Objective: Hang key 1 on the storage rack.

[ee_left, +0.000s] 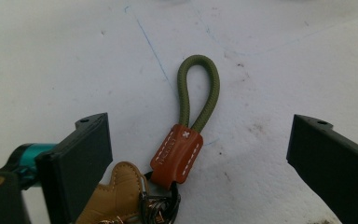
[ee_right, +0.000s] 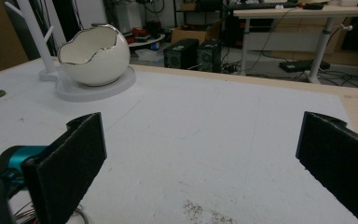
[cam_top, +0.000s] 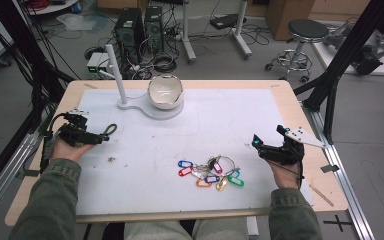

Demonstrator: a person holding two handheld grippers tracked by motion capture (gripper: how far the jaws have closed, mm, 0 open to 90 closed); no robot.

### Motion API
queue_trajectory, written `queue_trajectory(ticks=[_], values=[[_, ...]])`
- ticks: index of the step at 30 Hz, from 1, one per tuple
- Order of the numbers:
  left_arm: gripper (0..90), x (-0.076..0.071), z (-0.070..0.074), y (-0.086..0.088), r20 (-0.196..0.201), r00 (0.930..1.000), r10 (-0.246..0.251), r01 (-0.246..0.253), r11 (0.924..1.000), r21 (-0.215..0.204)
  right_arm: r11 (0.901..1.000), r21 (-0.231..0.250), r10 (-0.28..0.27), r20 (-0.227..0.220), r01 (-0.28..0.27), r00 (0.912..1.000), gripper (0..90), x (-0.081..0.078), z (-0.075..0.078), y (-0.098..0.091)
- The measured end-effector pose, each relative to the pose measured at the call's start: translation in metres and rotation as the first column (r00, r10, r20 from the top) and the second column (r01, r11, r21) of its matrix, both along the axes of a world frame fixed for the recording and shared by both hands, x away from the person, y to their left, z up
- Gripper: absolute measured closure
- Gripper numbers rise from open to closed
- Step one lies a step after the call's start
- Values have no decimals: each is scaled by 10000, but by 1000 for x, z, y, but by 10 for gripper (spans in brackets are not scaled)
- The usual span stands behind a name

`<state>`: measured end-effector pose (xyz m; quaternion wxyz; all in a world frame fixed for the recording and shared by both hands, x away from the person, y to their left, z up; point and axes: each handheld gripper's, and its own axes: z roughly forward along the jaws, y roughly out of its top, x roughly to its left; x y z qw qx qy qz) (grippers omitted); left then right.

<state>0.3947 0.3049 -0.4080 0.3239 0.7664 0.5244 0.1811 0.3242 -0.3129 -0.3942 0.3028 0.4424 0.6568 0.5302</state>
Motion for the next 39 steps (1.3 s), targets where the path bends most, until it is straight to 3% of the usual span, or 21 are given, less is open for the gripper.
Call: queue_trajectory(ticks=[6, 15, 25, 31, 39], values=[[223, 4, -2, 2, -464, 9983, -353, 370, 9986, 367, 10000, 3, 13, 4, -13, 10000, 7, 0, 0, 0], [281, 11, -9, 4, -823, 9963, -254, 302, 9979, 570, 10000, -13, 27, 18, -27, 10000, 7, 0, 0, -1], [517, 11, -11, 2, -704, 9963, -487, 535, 9963, 674, 10000, 15, 27, 15, -27, 10000, 6, -1, 0, -1], [492, 15, -17, 3, -1212, 9912, -541, 628, 9956, 693, 10000, 28, 15, 16, -15, 10000, 7, -1, 0, -1], [619, 15, -18, 1, -1166, 9920, -485, 606, 9929, 1028, 10000, 39, -3, 3, 3, 10000, 6, -1, 0, -2]])
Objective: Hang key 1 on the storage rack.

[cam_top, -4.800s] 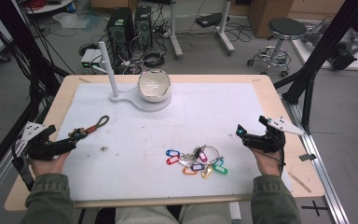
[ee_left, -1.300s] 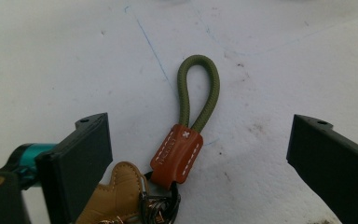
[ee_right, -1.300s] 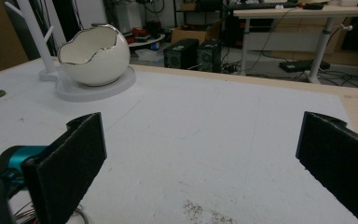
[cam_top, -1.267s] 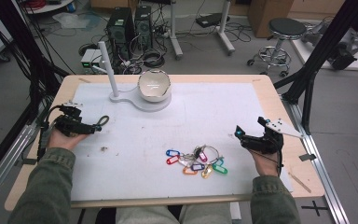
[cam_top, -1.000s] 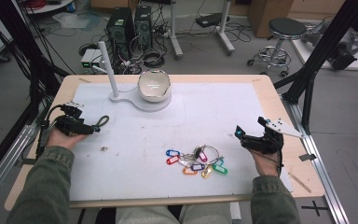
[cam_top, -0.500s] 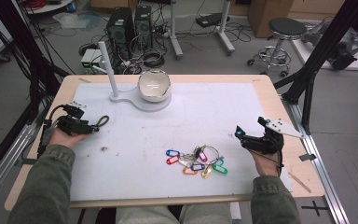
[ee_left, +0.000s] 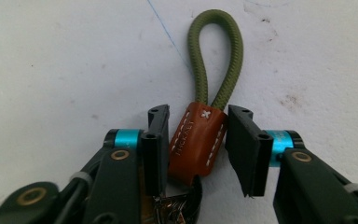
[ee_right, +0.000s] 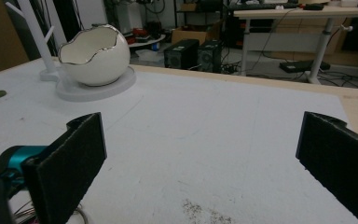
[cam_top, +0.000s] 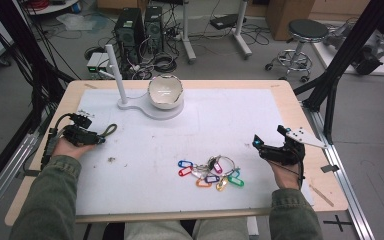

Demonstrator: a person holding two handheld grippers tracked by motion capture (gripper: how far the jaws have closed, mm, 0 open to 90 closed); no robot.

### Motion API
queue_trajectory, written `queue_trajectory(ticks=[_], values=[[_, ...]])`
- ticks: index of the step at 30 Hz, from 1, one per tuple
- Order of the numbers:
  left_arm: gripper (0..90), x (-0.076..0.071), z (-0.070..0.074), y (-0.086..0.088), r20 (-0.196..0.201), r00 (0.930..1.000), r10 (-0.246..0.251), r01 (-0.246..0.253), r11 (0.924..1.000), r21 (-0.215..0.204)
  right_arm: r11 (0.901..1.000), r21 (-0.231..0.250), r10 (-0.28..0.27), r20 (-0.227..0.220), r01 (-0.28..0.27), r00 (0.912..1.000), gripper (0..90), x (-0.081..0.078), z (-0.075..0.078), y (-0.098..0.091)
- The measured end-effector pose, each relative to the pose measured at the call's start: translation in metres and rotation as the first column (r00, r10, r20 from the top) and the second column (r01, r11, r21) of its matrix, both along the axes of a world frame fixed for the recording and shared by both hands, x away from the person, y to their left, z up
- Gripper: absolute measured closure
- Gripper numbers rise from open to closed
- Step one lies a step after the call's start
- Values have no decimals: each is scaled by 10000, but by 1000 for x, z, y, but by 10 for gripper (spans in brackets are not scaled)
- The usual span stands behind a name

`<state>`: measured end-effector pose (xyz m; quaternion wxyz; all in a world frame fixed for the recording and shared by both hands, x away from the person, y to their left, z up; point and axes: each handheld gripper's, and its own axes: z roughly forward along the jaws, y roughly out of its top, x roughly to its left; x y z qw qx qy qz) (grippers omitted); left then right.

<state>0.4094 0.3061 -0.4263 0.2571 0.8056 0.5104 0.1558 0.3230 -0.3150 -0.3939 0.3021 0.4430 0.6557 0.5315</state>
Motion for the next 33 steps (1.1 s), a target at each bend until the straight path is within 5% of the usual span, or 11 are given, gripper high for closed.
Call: queue_trajectory(ticks=[11, 29, 33], values=[[708, -1, 2, 2, 142, 9999, 7, -8, 9999, 126, 10000, 3, -4, 92, 4, 10000, 7, 0, 0, -2], [753, -5, 12, 16, 176, 9991, 395, -386, 9981, -490, 10000, 98, -7, 65, 6, 10000, 7, -1, 1, -1], [754, -6, 16, 20, 209, 9984, 531, -509, 9943, -938, 9999, 100, 11, 76, -12, 10000, 7, -1, 1, -1]])
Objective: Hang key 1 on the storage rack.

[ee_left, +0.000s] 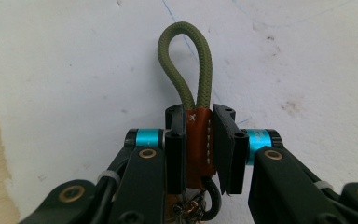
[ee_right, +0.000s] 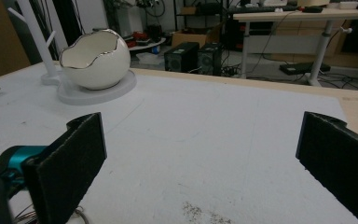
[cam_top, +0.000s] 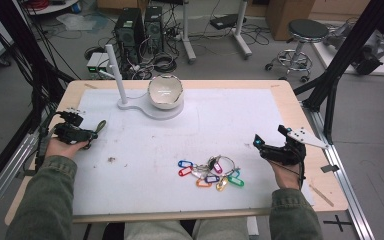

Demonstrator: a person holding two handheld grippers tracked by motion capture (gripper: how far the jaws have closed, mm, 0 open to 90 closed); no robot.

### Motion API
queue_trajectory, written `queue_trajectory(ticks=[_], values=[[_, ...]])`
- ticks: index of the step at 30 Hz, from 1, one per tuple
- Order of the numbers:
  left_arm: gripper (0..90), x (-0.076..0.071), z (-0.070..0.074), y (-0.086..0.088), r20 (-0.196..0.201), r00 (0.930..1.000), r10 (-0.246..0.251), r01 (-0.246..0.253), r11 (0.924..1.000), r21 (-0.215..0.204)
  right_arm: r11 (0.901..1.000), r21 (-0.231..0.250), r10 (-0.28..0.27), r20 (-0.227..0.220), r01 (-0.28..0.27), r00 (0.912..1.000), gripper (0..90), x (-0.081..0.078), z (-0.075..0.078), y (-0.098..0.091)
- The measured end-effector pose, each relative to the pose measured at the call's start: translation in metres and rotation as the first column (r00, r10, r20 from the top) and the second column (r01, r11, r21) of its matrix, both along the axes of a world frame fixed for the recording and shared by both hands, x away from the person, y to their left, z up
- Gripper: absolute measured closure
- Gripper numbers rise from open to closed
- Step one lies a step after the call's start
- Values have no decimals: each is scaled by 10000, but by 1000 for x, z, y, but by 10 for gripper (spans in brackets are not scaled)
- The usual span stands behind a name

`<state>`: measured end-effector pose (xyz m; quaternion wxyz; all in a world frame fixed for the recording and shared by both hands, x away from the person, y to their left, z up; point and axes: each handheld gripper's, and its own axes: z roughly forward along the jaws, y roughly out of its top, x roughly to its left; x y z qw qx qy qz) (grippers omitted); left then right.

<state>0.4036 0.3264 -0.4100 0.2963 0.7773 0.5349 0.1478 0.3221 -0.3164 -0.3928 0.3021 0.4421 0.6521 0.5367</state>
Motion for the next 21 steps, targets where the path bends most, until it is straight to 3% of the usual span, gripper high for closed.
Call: queue_trajectory(ticks=[7, 10, 12, 15, 18, 21], values=[[754, 0, 10, 4, -48, 9999, 115, -115, 9999, 52, 9999, -1, 120, 17, -120, 9999, 7, 0, 0, 2], [754, 2, 23, 5, -40, 9998, 178, -179, 9994, -300, 9999, 23, 108, -8, -108, 9999, 7, 0, 0, 2], [754, 2, 26, 6, -50, 9999, 165, -166, 9993, -322, 9999, 59, 97, -4, -97, 10000, 6, 0, 0, 2], [754, 3, 33, 6, 66, 9999, 100, -98, 9995, -295, 9999, 44, 96, 32, -97, 9999, 7, 0, 0, 1], [755, 4, 44, 8, 413, 9991, -56, 77, 9986, -529, 9999, 78, 131, 31, -132, 9999, 7, -1, 0, 1], [755, 5, 50, 9, 497, 9988, -5, 27, 9991, -432, 9999, 63, 157, 4, -157, 9999, 7, -1, 0, 1]])
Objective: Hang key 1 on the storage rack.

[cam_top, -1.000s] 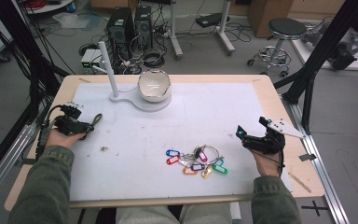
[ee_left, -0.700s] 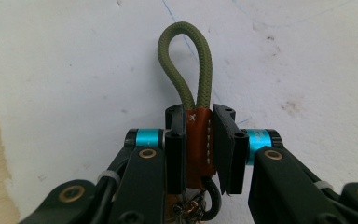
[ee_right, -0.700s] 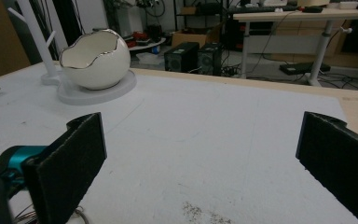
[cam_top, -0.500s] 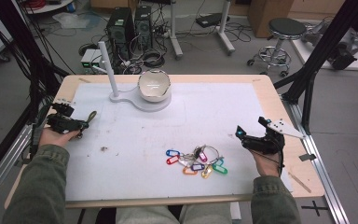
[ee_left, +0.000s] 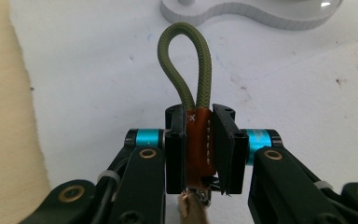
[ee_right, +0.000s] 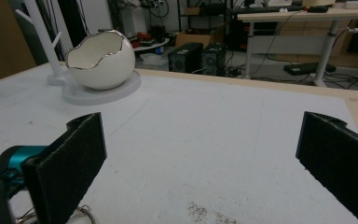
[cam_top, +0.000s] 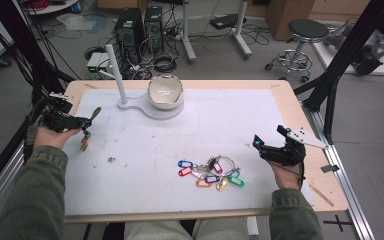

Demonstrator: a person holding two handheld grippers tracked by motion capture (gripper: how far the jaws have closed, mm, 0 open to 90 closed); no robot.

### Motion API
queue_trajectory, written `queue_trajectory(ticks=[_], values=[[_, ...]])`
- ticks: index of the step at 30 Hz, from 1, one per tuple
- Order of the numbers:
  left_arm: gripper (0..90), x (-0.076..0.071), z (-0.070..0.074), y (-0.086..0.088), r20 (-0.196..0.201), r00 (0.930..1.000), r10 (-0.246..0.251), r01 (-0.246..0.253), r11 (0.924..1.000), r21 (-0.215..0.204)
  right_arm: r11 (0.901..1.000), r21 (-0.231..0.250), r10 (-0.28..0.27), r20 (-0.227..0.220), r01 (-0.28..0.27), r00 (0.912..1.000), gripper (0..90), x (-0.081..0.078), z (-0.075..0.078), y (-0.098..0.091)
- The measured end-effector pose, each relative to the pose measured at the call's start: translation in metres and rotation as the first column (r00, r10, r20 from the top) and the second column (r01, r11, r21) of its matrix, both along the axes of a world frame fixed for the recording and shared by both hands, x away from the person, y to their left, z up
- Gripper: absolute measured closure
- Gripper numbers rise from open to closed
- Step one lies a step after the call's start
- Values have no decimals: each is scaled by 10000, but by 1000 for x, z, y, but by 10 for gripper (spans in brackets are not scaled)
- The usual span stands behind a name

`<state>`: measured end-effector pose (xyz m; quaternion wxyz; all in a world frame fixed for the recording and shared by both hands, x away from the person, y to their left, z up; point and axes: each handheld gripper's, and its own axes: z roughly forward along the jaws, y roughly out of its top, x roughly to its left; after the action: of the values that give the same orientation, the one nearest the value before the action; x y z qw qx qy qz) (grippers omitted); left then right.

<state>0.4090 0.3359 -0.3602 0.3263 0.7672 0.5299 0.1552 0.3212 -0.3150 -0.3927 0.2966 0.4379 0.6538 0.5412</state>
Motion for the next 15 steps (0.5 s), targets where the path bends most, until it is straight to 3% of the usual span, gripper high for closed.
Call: queue_trajectory(ticks=[5, 15], values=[[755, 4, 19, 4, 455, 9988, 182, -177, 9998, -110, 10000, -16, -20, 53, 20, 10000, 7, 0, 0, 0], [755, 14, 43, 0, 890, 9949, 482, -490, 9988, 63, 10000, -70, -54, 97, 54, 9999, 6, -1, 0, -1]])
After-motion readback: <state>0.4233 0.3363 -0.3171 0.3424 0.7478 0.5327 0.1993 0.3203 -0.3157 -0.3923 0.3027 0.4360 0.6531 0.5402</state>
